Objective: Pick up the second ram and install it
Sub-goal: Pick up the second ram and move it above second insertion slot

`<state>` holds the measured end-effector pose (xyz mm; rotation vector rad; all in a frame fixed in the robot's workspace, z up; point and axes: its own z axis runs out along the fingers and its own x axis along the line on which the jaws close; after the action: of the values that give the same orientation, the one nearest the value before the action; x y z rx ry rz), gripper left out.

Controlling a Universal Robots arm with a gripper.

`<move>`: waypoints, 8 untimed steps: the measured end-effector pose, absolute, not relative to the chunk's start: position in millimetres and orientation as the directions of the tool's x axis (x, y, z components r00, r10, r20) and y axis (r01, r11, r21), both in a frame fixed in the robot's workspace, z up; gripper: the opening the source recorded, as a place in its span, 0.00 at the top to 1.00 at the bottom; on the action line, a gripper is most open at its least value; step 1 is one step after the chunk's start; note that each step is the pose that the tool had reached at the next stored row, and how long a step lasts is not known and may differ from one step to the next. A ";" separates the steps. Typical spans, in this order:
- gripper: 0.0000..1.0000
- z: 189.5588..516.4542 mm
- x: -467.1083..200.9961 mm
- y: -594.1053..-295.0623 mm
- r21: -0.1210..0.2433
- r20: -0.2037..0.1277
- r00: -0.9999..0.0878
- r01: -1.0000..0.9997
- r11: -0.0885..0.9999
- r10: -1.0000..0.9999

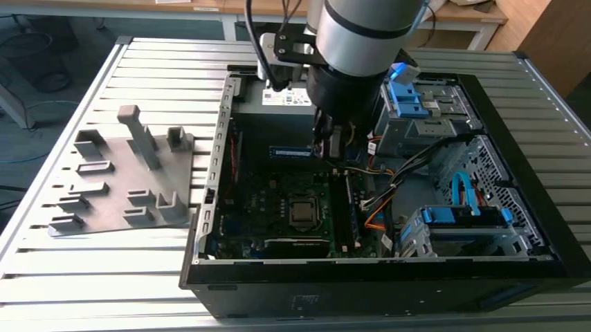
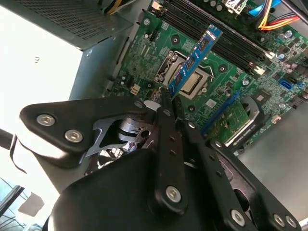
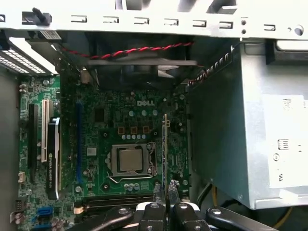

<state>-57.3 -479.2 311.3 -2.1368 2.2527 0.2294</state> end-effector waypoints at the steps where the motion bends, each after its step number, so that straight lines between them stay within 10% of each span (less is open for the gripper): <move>1: 0.86 309.5 -57.2 -479.3 0.087 -0.121 -0.058 -0.995 0.047 -0.991; 8: 0.86 296.8 -57.3 -479.7 0.087 -0.121 -0.058 -0.995 0.047 -0.991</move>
<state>-57.3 -479.7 296.8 -2.1369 2.2528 0.2293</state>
